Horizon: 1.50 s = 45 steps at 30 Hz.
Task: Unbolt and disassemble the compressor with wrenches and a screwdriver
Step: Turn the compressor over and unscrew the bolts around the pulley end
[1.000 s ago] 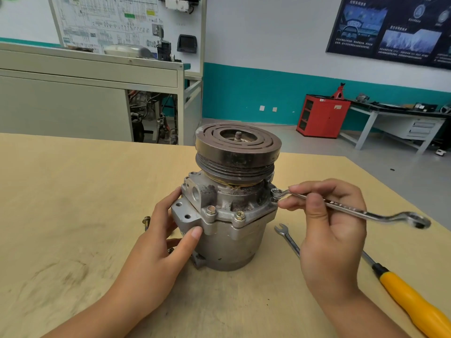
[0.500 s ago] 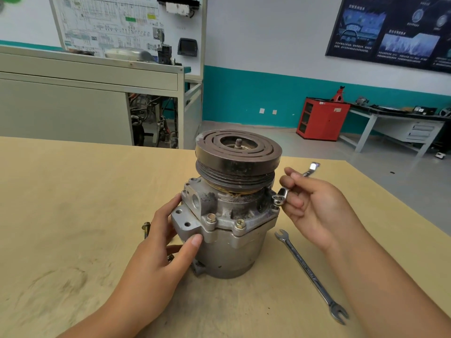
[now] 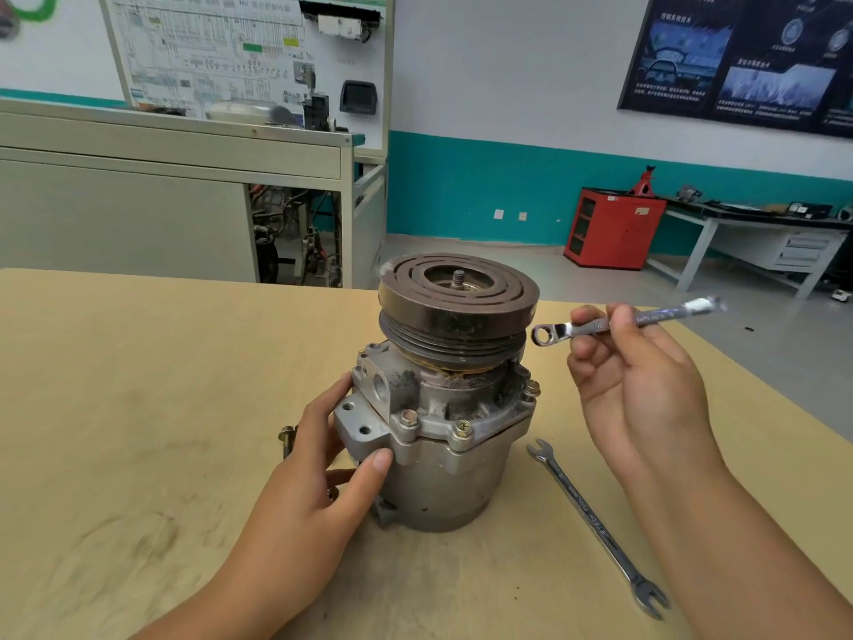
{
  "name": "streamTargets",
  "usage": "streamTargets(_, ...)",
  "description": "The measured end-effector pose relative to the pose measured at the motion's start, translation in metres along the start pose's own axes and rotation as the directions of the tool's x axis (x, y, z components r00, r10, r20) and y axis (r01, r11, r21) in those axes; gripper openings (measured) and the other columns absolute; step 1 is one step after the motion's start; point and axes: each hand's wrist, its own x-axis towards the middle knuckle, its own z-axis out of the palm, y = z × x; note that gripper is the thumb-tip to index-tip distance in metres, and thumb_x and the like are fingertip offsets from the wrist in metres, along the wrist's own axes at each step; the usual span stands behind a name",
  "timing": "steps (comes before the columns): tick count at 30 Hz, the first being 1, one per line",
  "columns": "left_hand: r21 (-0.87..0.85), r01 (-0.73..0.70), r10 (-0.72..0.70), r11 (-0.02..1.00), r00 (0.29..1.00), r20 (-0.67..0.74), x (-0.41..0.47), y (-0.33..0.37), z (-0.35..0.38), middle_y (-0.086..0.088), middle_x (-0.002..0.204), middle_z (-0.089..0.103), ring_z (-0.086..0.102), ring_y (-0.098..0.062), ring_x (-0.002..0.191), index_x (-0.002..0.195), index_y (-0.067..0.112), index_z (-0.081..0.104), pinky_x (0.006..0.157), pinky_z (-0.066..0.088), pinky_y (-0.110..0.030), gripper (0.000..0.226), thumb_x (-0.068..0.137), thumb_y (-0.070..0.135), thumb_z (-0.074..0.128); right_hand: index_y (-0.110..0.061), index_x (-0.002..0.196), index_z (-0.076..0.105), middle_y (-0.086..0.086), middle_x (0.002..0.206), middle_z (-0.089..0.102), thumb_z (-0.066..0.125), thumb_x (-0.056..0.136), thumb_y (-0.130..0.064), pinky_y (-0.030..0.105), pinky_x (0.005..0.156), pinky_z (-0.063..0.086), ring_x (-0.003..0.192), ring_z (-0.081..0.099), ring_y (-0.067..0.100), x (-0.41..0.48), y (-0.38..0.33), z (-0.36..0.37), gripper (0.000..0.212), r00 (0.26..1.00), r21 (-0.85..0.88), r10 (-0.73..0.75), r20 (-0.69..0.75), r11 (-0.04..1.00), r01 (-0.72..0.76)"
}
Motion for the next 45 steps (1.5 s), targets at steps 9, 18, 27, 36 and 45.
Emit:
streamTargets(9, -0.004, -0.002, 0.002, 1.0, 1.0, 0.008, 0.0, 0.0, 0.0, 0.035, 0.118, 0.058, 0.057, 0.005, 0.112, 0.132, 0.055, 0.028, 0.083, 0.046, -0.019, 0.066, 0.07, 0.056, 0.052, -0.018, 0.082, 0.05, 0.01, 0.083, 0.067, 0.046, 0.085, -0.008, 0.027, 0.056, 0.056, 0.062, 0.069, 0.034, -0.049, -0.002, -0.008, 0.011, 0.945, -0.329, -0.274, 0.179, 0.888, 0.32)
streamTargets(18, -0.006, 0.003, -0.003, 1.0, 1.0, 0.008, 0.0, 0.0, 0.0, 0.037, 0.115, 0.058, 0.058, 0.005, 0.109, 0.132, 0.054, 0.027, 0.073, 0.044, -0.004, 0.067, 0.07, 0.056, 0.052, -0.01, 0.088, 0.046, 0.005, 0.073, 0.065, 0.032, 0.097, 0.006, 0.026, 0.059, 0.057, 0.067, 0.071, 0.031, -0.056, 0.008, -0.004, 0.023, 0.985, -0.167, -0.172, 0.029, 0.97, 0.175)
streamTargets(27, -0.008, 0.008, -0.008, 1.0, 1.0, 0.008, 0.0, 0.001, 0.0, 0.036, 0.114, 0.058, 0.059, 0.003, 0.11, 0.133, 0.053, 0.027, 0.074, 0.044, -0.005, 0.068, 0.069, 0.056, 0.052, -0.013, 0.088, 0.048, 0.006, 0.078, 0.069, 0.033, 0.098, 0.006, 0.024, 0.063, 0.056, 0.071, 0.071, 0.029, -0.066, 0.019, 0.004, 0.026, 0.972, -0.25, -0.231, -0.03, 0.944, 0.217)
streamTargets(36, 0.011, -0.003, 0.003, 1.0, 1.0, 0.002, -0.001, 0.001, 0.0, 0.036, 0.115, 0.058, 0.061, 0.0, 0.107, 0.133, 0.052, 0.027, 0.073, 0.044, -0.005, 0.068, 0.069, 0.056, 0.051, -0.024, 0.077, 0.059, -0.009, 0.055, 0.056, 0.05, 0.09, -0.006, 0.026, 0.056, 0.039, 0.054, 0.05, 0.004, -0.057, 0.014, -0.01, 0.024, 0.959, -0.526, -0.194, -0.208, 0.849, 0.058)
streamTargets(45, 0.009, -0.001, 0.001, 1.0, 1.0, 0.002, 0.0, 0.002, 0.001, 0.039, 0.114, 0.056, 0.058, 0.006, 0.108, 0.128, 0.058, 0.026, 0.073, 0.042, -0.003, 0.063, 0.07, 0.056, 0.051, -0.015, 0.082, 0.053, -0.003, 0.052, 0.051, 0.052, 0.093, -0.008, 0.02, 0.049, 0.038, 0.046, 0.046, 0.007, -0.026, 0.001, -0.024, 0.013, 0.983, -0.225, 0.136, -0.12, 0.961, -0.16)
